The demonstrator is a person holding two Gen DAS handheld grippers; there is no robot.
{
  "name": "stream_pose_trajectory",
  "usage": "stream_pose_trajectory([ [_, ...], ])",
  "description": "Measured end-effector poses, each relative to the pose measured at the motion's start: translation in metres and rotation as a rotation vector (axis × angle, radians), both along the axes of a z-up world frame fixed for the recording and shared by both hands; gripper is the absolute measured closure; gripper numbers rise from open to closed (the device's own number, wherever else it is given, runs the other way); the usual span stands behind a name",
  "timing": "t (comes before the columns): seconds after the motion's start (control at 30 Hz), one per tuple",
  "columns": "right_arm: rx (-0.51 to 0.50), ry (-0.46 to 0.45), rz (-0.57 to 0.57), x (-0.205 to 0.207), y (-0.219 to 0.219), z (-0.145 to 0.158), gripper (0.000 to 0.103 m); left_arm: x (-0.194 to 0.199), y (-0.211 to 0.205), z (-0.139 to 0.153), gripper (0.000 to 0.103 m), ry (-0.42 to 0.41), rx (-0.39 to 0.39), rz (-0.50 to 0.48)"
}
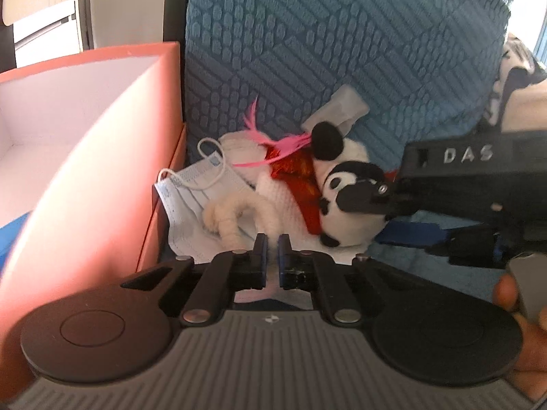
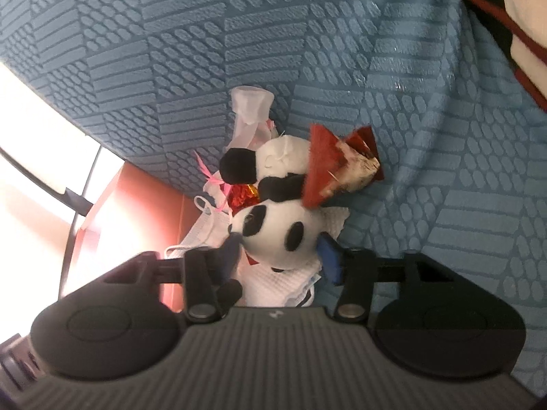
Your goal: Organize soft objects
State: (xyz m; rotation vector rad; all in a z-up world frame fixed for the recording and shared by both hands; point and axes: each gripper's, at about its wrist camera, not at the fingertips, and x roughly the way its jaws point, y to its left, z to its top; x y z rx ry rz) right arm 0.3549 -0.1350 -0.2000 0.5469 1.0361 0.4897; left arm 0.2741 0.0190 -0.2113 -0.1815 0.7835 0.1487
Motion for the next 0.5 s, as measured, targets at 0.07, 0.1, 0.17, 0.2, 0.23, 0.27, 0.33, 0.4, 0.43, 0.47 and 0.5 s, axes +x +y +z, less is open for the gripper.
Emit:
stream_pose_trajectory([
  [0.07,0.001,-0.005,-0.001,0.001,-0.001,0.003,0.055,-0.004,0.000,0.007,0.095,-0.014,-0.014,-0.002],
  [0.1,-0.002,-0.010,0.001,-0.001,-0.002,0.004,0.055,-0.006,0.001,0.010,0.095,-0.019,-0.021,-0.004],
  [0.17,-0.012,-0.032,-0.004,-0.005,-0.003,0.009,0.056,-0.013,0.001,0.016,0.096,-0.029,-0.041,-0.010],
  [0.2,-0.014,-0.040,-0.008,-0.007,-0.006,0.012,0.057,-0.015,0.001,0.019,0.096,-0.035,-0.045,-0.013],
  [0.23,-0.012,-0.049,-0.010,-0.011,-0.007,0.016,0.057,-0.019,0.001,0.022,0.096,-0.040,-0.047,-0.018],
  [0.27,-0.011,-0.059,-0.010,-0.014,-0.008,0.019,0.058,-0.022,0.001,0.024,0.096,-0.045,-0.050,-0.020],
  [0.33,-0.023,-0.077,-0.007,-0.021,-0.011,0.025,0.058,-0.029,0.002,0.029,0.096,-0.052,-0.070,-0.020],
  [0.4,-0.042,-0.086,-0.010,-0.029,-0.013,0.028,0.059,-0.036,0.004,0.033,0.096,-0.055,-0.091,-0.022],
  [0.43,-0.052,-0.094,-0.011,-0.034,-0.015,0.030,0.059,-0.040,0.005,0.035,0.096,-0.057,-0.100,-0.021],
  [0.47,-0.059,-0.100,-0.010,-0.038,-0.017,0.033,0.059,-0.043,0.006,0.037,0.096,-0.058,-0.111,-0.022],
  [0.5,-0.062,-0.103,-0.011,-0.043,-0.019,0.035,0.059,-0.045,0.007,0.038,0.096,-0.058,-0.123,-0.024],
])
